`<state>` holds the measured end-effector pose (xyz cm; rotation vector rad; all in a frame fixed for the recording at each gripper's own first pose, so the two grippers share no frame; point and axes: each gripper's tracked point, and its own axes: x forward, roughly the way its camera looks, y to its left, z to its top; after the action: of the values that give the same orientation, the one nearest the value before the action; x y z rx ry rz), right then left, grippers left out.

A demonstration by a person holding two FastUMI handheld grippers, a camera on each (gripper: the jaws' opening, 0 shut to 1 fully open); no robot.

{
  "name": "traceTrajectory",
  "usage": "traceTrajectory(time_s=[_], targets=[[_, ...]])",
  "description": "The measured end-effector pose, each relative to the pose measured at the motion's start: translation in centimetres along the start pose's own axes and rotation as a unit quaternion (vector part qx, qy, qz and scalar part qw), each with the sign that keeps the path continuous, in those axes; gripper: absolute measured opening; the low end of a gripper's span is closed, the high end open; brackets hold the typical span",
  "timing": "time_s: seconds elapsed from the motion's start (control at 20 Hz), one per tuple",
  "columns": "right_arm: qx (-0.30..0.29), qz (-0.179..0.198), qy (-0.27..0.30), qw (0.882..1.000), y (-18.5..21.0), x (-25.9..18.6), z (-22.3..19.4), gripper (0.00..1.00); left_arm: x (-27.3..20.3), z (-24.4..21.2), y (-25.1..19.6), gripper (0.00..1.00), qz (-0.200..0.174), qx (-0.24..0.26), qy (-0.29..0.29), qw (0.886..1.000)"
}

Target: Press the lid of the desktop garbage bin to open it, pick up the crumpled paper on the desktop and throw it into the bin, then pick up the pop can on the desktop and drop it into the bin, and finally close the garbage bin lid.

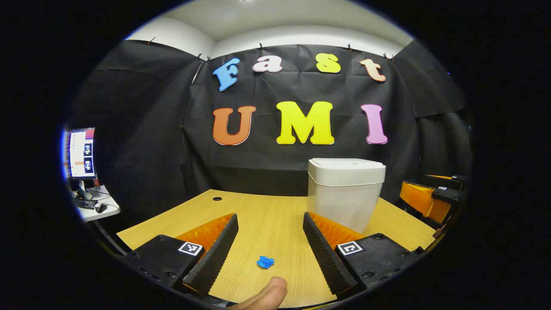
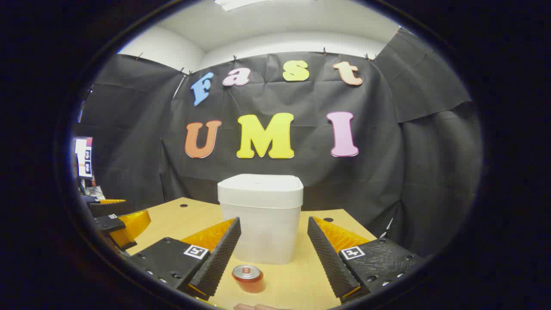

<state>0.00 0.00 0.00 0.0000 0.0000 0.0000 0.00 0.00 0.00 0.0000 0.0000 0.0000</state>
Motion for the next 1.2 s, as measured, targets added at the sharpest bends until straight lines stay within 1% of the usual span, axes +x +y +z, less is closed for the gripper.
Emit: traceTrajectory(time_s=[0.3, 0.35, 0.4, 0.45, 0.5, 0.8, 0.85, 0.9, 0.95, 1.05, 1.2], targets=[[-0.008, 0.004, -0.001, 1.0, 1.1, -0.5, 0.0, 0.98, -0.1, 0.1, 1.3, 0.98, 0.01, 0.003, 0.003, 1.0], [-0.008, 0.005, -0.001, 1.0, 1.2, -0.5, 0.0, 0.95, -0.1, 0.2, 1.5, 0.98, 0.012, 0.003, 0.001, 1.0], [-0.008, 0.006, -0.001, 1.0, 1.5, -0.3, 0.0, 0.98, -0.1, 0.3, 1.6, 0.98, 0.012, 0.002, 0.001, 1.0], [-0.008, 0.006, -0.001, 1.0, 1.6, -0.3, 0.1, 0.95, -0.2, 0.3, 1.5, 0.98, 0.011, 0.001, 0.001, 1.0], [-0.009, 0.006, -0.002, 1.0, 1.7, -0.3, 0.0, 0.98, -0.4, 0.3, 1.6, 0.98, 0.01, -0.001, 0.001, 1.0], [-0.007, 0.011, 0.002, 1.0, 2.4, 0.0, -0.1, 0.95, -0.5, 0.5, 1.6, 0.98, 0.009, 0.004, -0.001, 1.0], [-0.01, 0.01, 0.001, 1.0, 2.4, 0.0, 0.1, 0.98, -0.5, 0.5, 1.6, 0.98, 0.008, 0.004, -0.001, 1.0], [-0.013, 0.004, 0.0, 1.0, 2.1, 0.1, 0.2, 0.98, -0.5, 0.6, 1.5, 0.98, 0.008, 0.005, -0.002, 1.0], [-0.017, -0.001, 0.0, 1.0, 1.8, 0.2, 0.3, 0.95, -0.6, 0.5, 1.5, 0.98, 0.007, 0.006, -0.002, 1.0], [-0.014, 0.006, 0.002, 1.0, 2.2, 0.4, 0.2, 0.98, -0.6, 0.6, 1.3, 0.98, 0.006, 0.007, -0.001, 1.0], [-0.006, 0.013, 0.009, 1.0, 2.2, 0.6, 0.0, 0.95, -0.6, 0.6, 1.1, 0.98, 0.003, 0.005, -0.001, 1.0]])
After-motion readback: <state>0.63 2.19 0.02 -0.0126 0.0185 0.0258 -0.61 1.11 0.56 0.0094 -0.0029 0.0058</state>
